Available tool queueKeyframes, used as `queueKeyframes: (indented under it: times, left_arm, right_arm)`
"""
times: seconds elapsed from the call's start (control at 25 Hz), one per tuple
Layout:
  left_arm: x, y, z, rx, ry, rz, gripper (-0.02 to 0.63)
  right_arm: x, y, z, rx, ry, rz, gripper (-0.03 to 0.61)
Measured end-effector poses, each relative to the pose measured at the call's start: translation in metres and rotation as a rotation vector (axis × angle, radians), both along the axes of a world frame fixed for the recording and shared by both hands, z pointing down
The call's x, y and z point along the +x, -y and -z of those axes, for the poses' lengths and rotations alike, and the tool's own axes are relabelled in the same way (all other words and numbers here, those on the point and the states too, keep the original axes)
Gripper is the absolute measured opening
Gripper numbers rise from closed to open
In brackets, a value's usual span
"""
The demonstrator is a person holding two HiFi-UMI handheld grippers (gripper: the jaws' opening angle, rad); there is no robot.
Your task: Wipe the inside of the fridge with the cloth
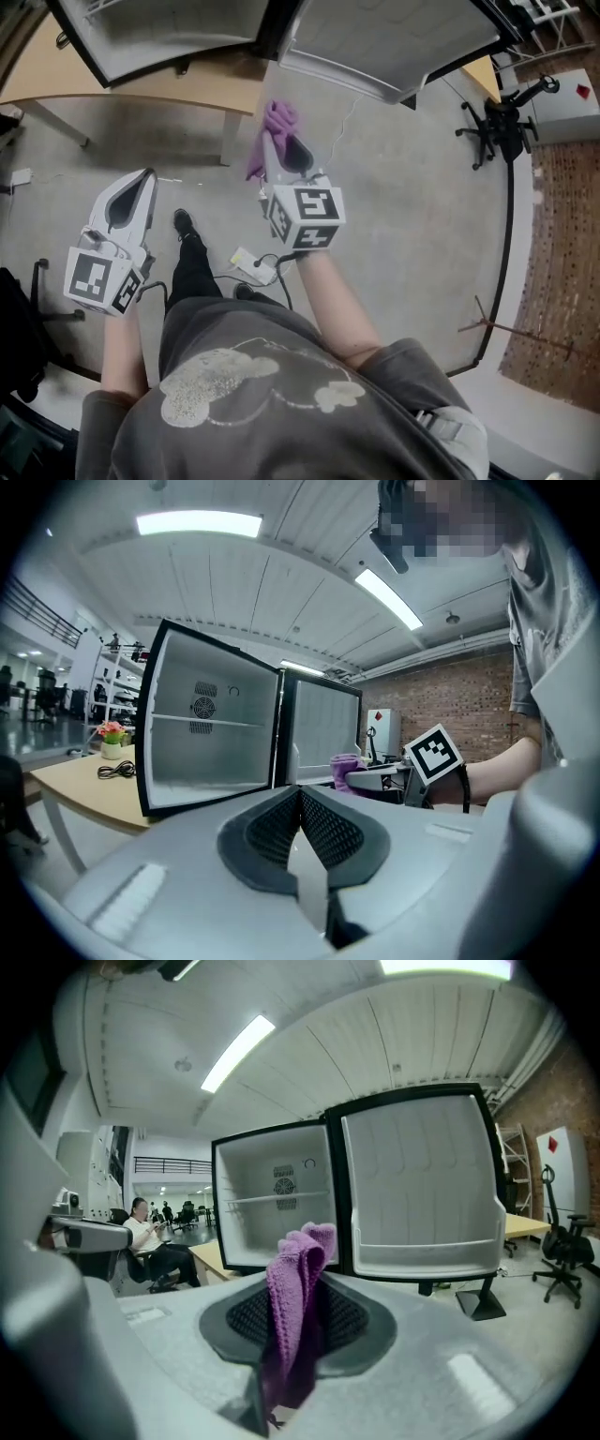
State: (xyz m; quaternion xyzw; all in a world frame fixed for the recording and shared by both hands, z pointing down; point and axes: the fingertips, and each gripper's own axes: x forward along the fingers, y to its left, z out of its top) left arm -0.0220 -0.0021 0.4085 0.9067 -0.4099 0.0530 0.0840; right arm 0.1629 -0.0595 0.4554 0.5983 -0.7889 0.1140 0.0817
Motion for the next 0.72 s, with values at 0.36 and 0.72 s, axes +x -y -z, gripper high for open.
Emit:
queueKeyframes:
  times: [0.36, 0.72]
  left_arm:
    - [0.015, -0.136, 0.020, 0.051, 0.038, 0.134, 0.017]
    - [0.006, -0.201, 0.023, 0.040, 0.077, 0.227, 0.017]
  right_arm:
    - [0.029, -0.112, 0.011, 0.024, 0.035, 0.101, 0.083]
    - [0.016, -0.154, 0.015, 0.030, 0.091, 0.195, 0.083]
